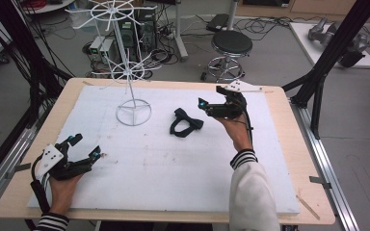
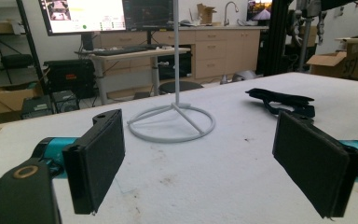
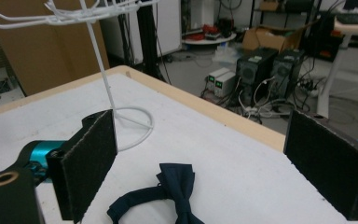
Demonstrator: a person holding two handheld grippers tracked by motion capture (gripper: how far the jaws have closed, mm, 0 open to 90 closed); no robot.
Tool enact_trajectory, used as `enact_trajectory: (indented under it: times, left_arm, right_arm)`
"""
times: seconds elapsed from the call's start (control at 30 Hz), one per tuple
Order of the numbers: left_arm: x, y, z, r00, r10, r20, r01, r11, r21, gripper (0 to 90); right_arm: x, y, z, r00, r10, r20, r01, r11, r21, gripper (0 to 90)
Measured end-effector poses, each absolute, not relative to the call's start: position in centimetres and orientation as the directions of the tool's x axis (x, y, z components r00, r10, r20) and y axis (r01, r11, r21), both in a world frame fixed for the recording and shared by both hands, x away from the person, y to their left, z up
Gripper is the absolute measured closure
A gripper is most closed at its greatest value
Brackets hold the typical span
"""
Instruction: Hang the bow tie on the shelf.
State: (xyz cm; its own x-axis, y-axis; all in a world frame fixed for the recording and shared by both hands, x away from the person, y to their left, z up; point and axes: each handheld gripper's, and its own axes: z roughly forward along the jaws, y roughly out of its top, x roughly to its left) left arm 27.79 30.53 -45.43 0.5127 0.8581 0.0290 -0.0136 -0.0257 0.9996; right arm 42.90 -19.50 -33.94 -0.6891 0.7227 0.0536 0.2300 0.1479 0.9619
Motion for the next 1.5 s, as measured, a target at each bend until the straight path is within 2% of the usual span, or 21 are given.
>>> enact_trajectory:
  times: [0.67,1.07,1.3,1.5]
  left_arm:
    - [27.8,30.5,-45.4,0.514,0.857,0.027,-0.011,-0.025,1.000,17.2]
    - [27.8,30.6,-45.4,0.514,0.857,0.029,-0.011,-0.026,1.000,17.2]
    - [27.8,30.6,-45.4,0.513,0.858,0.030,-0.012,-0.027,1.000,17.2]
    - [27.8,30.5,-45.4,0.513,0.858,0.030,-0.013,-0.027,1.000,17.2]
  right_arm:
    - [46.6,-15.3,-35.2,-0.697,0.716,0.030,0.314,0.268,0.911,8.8]
    - [47.3,-14.1,-37.6,-0.697,0.716,-0.030,0.434,0.456,0.777,8.8]
    - [47.5,-13.7,-38.4,-0.697,0.716,-0.041,0.471,0.501,0.726,8.8]
    - [47.6,-13.2,-39.5,-0.707,0.704,-0.073,0.516,0.583,0.628,10.5]
